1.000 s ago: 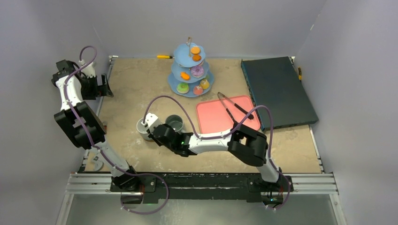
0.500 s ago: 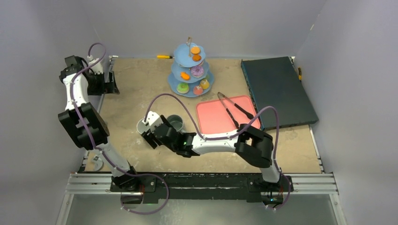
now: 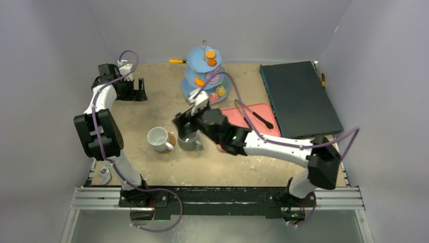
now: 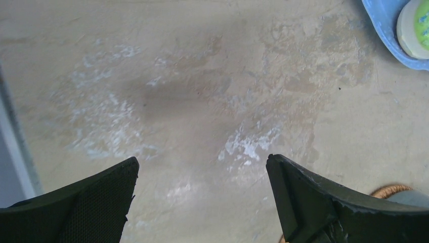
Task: Serve the afternoon tea
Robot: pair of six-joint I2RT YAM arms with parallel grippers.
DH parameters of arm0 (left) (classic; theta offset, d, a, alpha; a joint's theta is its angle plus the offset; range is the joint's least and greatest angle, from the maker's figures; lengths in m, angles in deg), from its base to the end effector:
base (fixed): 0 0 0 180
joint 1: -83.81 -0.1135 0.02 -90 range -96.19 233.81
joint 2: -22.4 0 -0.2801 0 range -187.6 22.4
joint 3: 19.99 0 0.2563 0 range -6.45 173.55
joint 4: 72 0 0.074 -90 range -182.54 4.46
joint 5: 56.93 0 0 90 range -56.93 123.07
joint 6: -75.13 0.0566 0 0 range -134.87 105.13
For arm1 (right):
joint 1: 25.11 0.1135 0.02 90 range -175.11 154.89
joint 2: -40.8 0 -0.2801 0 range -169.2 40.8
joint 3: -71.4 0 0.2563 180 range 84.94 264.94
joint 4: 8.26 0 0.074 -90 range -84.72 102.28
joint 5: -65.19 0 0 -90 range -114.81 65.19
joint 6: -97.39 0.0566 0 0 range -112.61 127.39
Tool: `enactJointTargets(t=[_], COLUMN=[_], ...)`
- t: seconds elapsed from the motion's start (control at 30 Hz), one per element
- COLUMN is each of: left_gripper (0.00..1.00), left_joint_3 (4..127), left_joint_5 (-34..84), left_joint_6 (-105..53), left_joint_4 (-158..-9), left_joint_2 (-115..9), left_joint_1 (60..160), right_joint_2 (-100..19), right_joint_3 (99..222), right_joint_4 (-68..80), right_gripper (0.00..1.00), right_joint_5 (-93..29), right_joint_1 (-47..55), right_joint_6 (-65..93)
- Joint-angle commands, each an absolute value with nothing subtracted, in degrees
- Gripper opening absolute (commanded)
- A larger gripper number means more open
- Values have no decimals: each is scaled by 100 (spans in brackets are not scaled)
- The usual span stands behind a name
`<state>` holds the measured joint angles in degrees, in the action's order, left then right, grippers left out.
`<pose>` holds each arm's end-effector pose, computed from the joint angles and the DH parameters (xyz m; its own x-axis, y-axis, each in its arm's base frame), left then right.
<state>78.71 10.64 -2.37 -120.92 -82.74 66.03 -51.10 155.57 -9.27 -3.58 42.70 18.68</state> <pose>0.4062 0.1076 0.2512 -0.7813 -0.0404 -0.6229 0.0956 0.9784 -0.1835 0.1735 0.3711 0.3441 -0.1857 0.0279 -0.9822 -0.7045 0.6930 0.1529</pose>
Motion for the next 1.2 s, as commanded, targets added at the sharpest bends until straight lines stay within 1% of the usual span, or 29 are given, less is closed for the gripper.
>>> enactJointTargets(t=[0.0, 0.17, 0.27, 0.33, 0.4, 0.53, 0.63, 0.7, 0.8, 0.9, 0.93, 1.0, 1.17], left_gripper=[99, 99, 99, 99, 99, 99, 99, 99, 99, 99, 99, 99, 99], left_joint_3=[7153, 5848, 5077, 4508, 3934, 3118, 2413, 1896, 1575, 1418, 1440, 1636, 1765], left_joint_5=[884, 347, 481, 583, 669, 765, 903, 963, 1181, 1375, 1420, 1530, 1611], left_joint_6=[-576, -944, -875, -1039, -1174, -1441, -1720, -1783, -1760, -1856, -1885, -1834, -1837], left_joint_4=[-10138, -7973, -7410, -7012, -6354, -5238, -4218, -3280, -2734, -2162, -2031, -2479, -2638], left_joint_2=[-8029, -7517, -7368, -7297, -7199, -7108, -7050, -6962, -6895, -7128, -7184, -7185, -7266], left_joint_1=[6726, 6833, 7169, 7395, 7560, 7607, 7607, 7621, 7666, 7669, 7669, 7702, 7739], right_joint_2=[-4293, -3491, -3310, -3387, -3489, -3784, -4269, -4352, -4315, -4287, -4250, -4161, -4059], right_joint_3=[14537, 13466, 13017, 12866, 12678, 12144, 12200, 12223, 11899, 11766, 11673, 11547, 10976], right_joint_4=[-1077, -1525, -1821, -1845, -2098, -3440, -3672, -3675, -4552, -4918, -5089, -5205, -5491], right_gripper=[98, 98, 98, 98, 98, 98, 98, 98, 98, 98, 98, 98, 98], right_joint_5=[-430, -598, -717, -338, 58, 1174, 1597, 1510, 1343, 1191, 1109, 996, 957], right_joint_1=[3076, 1484, 395, -330, -763, -969, -1264, -1527, -1681, -1728, -1735, -1750, -1787], right_joint_6=[2150, 2313, 2883, 3397, 3626, 2941, 2706, 2763, 2364, 2029, 1904, 1731, 1659])
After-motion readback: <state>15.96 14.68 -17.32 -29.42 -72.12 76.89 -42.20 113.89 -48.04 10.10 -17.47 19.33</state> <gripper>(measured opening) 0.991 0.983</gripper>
